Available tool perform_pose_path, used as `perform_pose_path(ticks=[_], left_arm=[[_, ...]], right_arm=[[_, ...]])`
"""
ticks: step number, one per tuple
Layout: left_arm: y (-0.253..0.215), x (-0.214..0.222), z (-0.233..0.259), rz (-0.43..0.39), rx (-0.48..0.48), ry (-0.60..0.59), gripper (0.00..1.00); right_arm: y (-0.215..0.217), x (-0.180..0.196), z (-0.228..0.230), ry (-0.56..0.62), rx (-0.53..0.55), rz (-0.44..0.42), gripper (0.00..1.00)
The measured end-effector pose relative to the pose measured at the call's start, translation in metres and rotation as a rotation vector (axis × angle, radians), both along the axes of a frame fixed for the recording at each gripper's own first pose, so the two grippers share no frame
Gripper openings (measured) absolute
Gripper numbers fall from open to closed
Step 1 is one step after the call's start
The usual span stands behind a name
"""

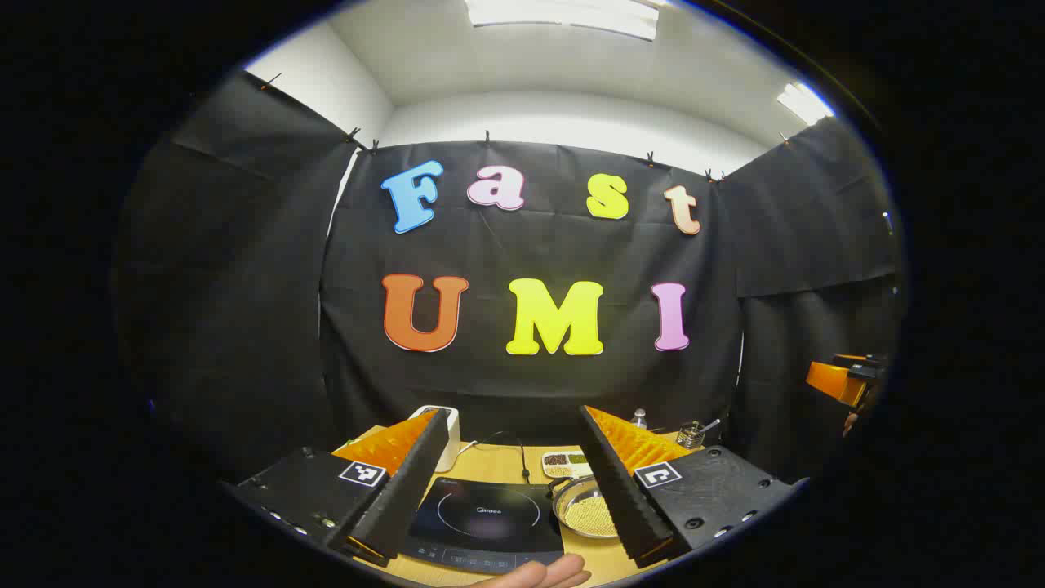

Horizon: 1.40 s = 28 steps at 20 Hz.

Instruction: First push the handle of the pot to place it horizontally, then grasp the pot with both hands and set it on the induction cooktop.

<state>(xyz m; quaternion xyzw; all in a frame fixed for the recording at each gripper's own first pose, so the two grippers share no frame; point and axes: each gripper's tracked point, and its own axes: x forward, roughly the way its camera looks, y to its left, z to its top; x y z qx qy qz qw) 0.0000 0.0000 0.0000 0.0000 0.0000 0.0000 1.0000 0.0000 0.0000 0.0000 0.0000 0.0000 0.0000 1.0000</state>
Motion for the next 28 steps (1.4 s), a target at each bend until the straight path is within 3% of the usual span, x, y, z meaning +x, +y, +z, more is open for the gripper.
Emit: perform_pose_path(ticks=[4,8,12,18,19,20,21,22,24,25,26,27,28], left_arm=[[-0.014,-0.004,0.000,-0.032,0.015,-0.005,0.94],[-0.019,-0.007,0.001,-0.026,0.051,-0.016,0.94],[-0.007,-0.008,0.008,0.028,0.042,-0.036,0.95],[-0.006,-0.010,0.001,0.013,0.049,-0.026,0.95],[-0.007,-0.010,0.000,0.011,0.048,-0.027,1.00],[-0.007,-0.011,0.001,0.010,0.050,-0.030,0.95],[-0.007,-0.013,0.002,0.010,0.058,-0.034,1.00],[-0.008,-0.015,0.000,0.011,0.069,-0.038,0.95],[-0.007,-0.018,-0.004,0.017,0.080,-0.033,0.95],[-0.009,-0.020,-0.008,0.021,0.077,-0.026,0.95],[-0.010,-0.021,-0.009,0.023,0.073,-0.026,0.95],[-0.013,-0.023,-0.008,0.018,0.069,-0.029,0.95],[-0.016,-0.025,-0.009,0.009,0.067,-0.031,0.95]], right_arm=[[-0.006,0.000,0.006,-0.026,-0.016,-0.013,1.00],[-0.013,0.000,0.007,-0.039,-0.019,-0.025,0.96],[-0.016,0.002,0.003,-0.041,0.000,-0.024,1.00],[-0.014,0.012,-0.012,-0.016,0.003,-0.009,0.96],[-0.013,0.015,-0.017,-0.001,0.009,-0.007,0.96],[-0.012,0.019,-0.026,0.019,0.015,0.001,0.99],[-0.010,0.022,-0.030,0.032,0.021,0.011,0.96],[-0.005,0.025,-0.033,0.038,0.028,0.025,0.97],[-0.002,0.033,-0.041,0.049,0.023,0.043,0.84],[0.000,0.036,-0.044,0.053,0.020,0.053,0.85],[0.005,0.040,-0.050,0.061,0.015,0.062,0.77],[0.007,0.044,-0.058,0.078,0.009,0.067,0.78],[0.008,0.048,-0.066,0.098,0.004,0.073,0.66]])
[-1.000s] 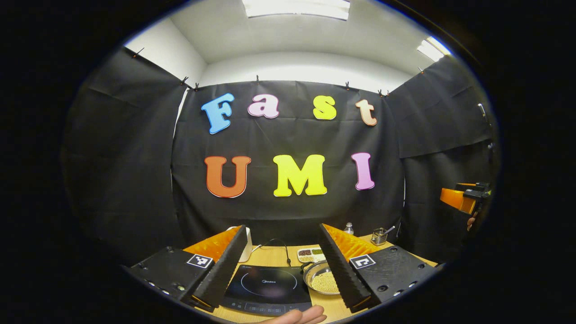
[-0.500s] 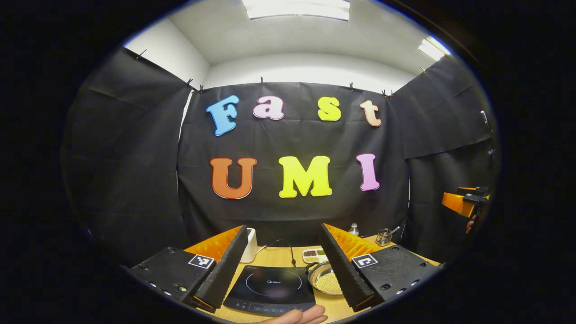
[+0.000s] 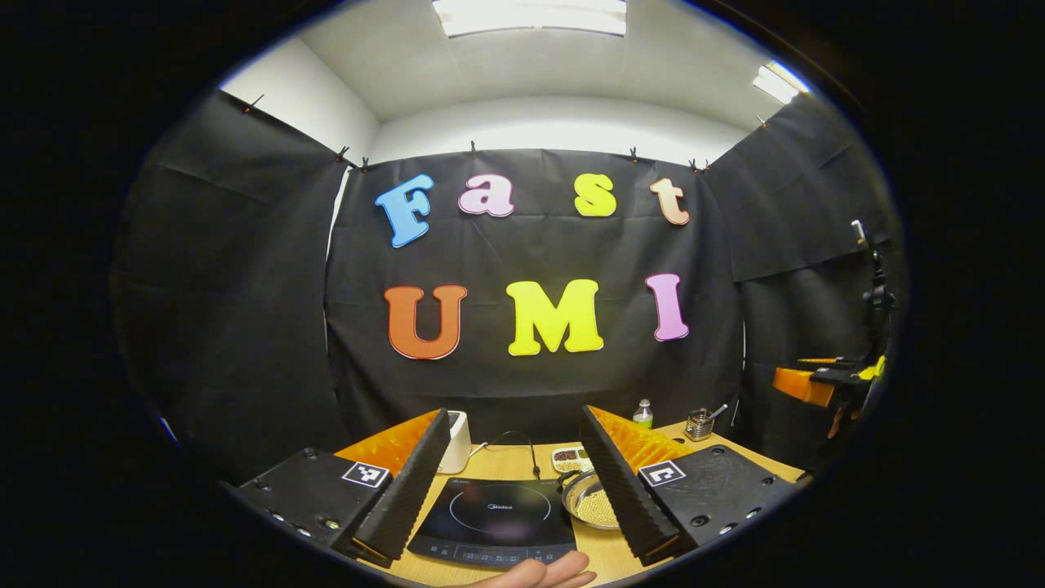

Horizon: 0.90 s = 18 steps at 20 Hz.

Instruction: First push the handle of the pot to place it horizontally, then grasp the pot with both hands and set it on the induction cooktop.

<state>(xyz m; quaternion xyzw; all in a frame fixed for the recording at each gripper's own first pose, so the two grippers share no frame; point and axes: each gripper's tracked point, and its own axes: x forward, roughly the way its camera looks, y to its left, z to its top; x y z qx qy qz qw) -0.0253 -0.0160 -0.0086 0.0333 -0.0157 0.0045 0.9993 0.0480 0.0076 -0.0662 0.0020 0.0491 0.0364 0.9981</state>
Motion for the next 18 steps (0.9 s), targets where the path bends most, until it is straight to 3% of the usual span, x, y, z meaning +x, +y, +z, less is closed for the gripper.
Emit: perform_pose_path(ticks=[1,3,4,7,9,18], left_arm=[[-0.004,-0.002,-0.001,-0.008,0.000,-0.003,0.95],[-0.005,-0.004,-0.004,-0.011,0.002,-0.003,0.95],[-0.006,-0.005,-0.005,-0.011,0.003,-0.002,0.95],[-0.008,-0.006,-0.009,-0.013,0.005,0.003,0.95],[-0.010,-0.007,-0.014,-0.019,0.011,0.012,0.95],[-0.007,-0.007,-0.029,-0.019,0.046,0.029,0.95]], right_arm=[[0.003,0.004,-0.009,0.033,0.001,0.010,0.62],[0.015,0.011,-0.034,0.115,0.025,0.052,0.41],[0.016,0.016,-0.047,0.156,0.037,0.059,0.22],[0.013,0.028,-0.077,0.226,0.010,0.048,0.00],[0.021,0.031,-0.100,0.278,-0.012,0.061,0.04],[0.049,0.024,-0.198,0.487,-0.128,0.153,0.04]])
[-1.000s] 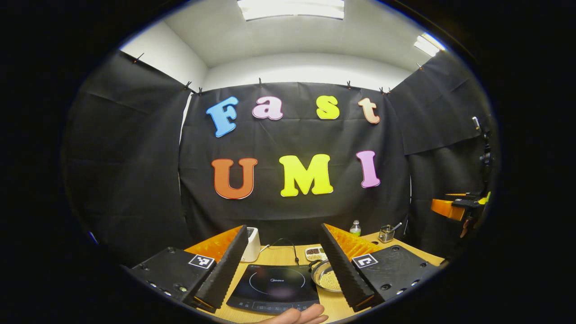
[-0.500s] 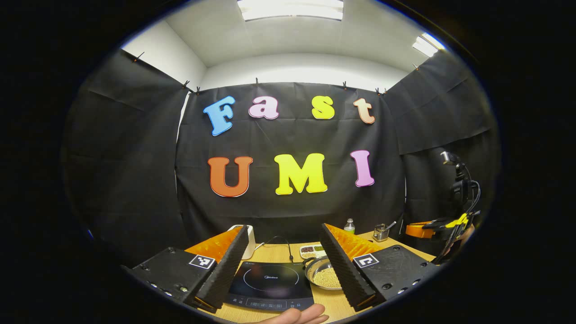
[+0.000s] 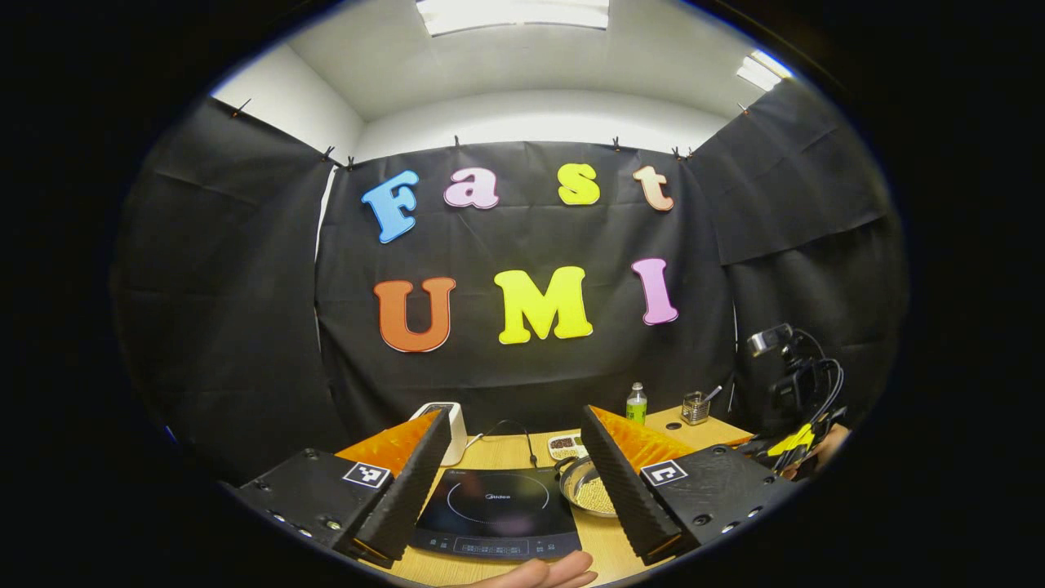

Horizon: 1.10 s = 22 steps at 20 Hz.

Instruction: First push the handle of the pot to place it horizontally, then grasp the pot with both hands and set it on the induction cooktop.

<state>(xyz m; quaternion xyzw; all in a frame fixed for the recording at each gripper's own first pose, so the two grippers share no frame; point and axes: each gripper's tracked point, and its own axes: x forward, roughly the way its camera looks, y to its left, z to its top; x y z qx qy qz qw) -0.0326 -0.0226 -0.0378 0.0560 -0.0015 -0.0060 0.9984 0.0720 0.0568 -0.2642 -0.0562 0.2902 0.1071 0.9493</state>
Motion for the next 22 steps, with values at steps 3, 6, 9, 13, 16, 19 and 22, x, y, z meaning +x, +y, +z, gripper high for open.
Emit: perform_pose_path(ticks=[3,6,9,13,16,19,22], left_arm=[[0.004,0.000,-0.001,0.007,-0.004,0.001,0.95],[0.008,-0.002,0.000,0.011,-0.016,-0.008,0.95],[0.010,-0.005,-0.002,0.015,-0.027,-0.005,0.95],[0.010,-0.005,-0.004,0.016,-0.025,-0.004,0.95],[0.008,-0.005,-0.007,0.011,-0.026,0.002,0.95],[0.008,-0.006,-0.010,0.009,-0.025,0.005,0.95],[0.007,-0.006,-0.014,0.006,-0.025,0.011,0.95]], right_arm=[[0.009,-0.008,-0.031,0.072,-0.027,0.043,0.01],[0.017,-0.020,-0.060,0.155,-0.025,0.082,0.04],[0.026,-0.031,-0.079,0.213,0.002,0.109,0.04],[0.025,-0.033,-0.098,0.248,-0.026,0.131,0.04],[0.019,-0.026,-0.106,0.258,-0.028,0.108,0.04],[0.009,-0.016,-0.110,0.257,-0.033,0.072,0.01],[0.011,-0.013,-0.109,0.273,0.006,0.068,0.04]])
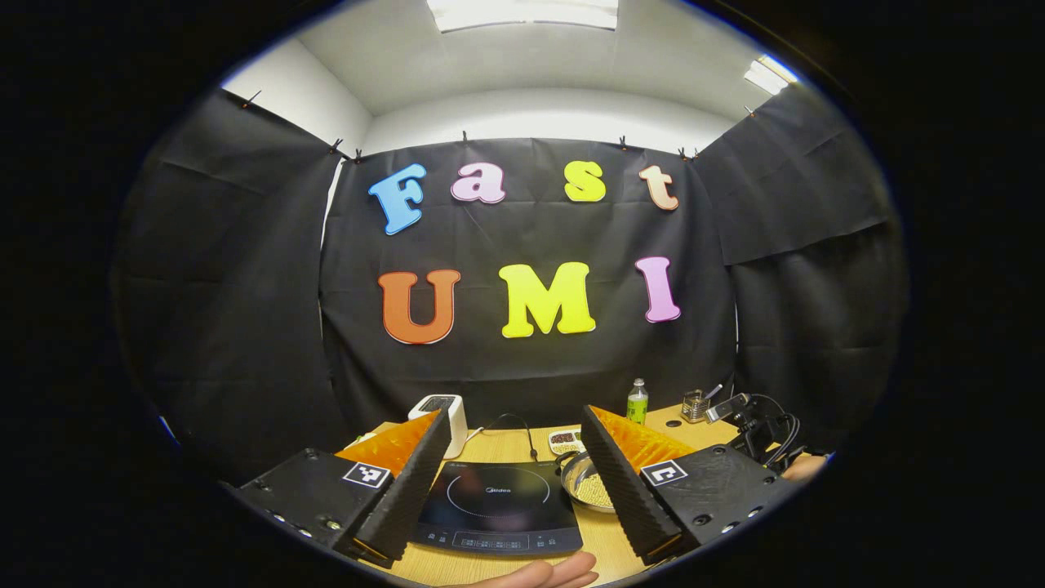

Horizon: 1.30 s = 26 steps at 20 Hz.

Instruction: First push the handle of the pot to place it horizontally, then grasp the pot with both hands and set it on the induction cooktop.

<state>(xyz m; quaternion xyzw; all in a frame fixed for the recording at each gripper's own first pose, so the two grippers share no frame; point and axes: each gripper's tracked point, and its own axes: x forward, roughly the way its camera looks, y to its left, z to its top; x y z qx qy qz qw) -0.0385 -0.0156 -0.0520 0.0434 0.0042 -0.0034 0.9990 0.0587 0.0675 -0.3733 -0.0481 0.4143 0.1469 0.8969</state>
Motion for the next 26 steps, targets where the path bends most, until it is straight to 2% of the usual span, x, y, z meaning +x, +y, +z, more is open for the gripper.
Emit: perform_pose_path(ticks=[4,5,6,26], left_arm=[[-0.001,0.002,-0.003,-0.002,-0.001,0.006,0.95],[-0.001,0.003,-0.003,-0.003,-0.001,0.007,0.95],[-0.001,0.002,-0.004,-0.005,0.000,0.007,0.95],[-0.005,-0.001,-0.008,-0.023,-0.004,0.009,0.95]], right_arm=[[-0.003,0.006,-0.001,-0.009,-0.011,-0.005,0.04],[-0.004,0.007,-0.001,-0.012,-0.014,-0.003,0.00],[-0.006,0.010,-0.001,-0.013,-0.018,-0.003,0.04],[-0.048,0.047,0.005,-0.039,-0.044,-0.092,0.04]])
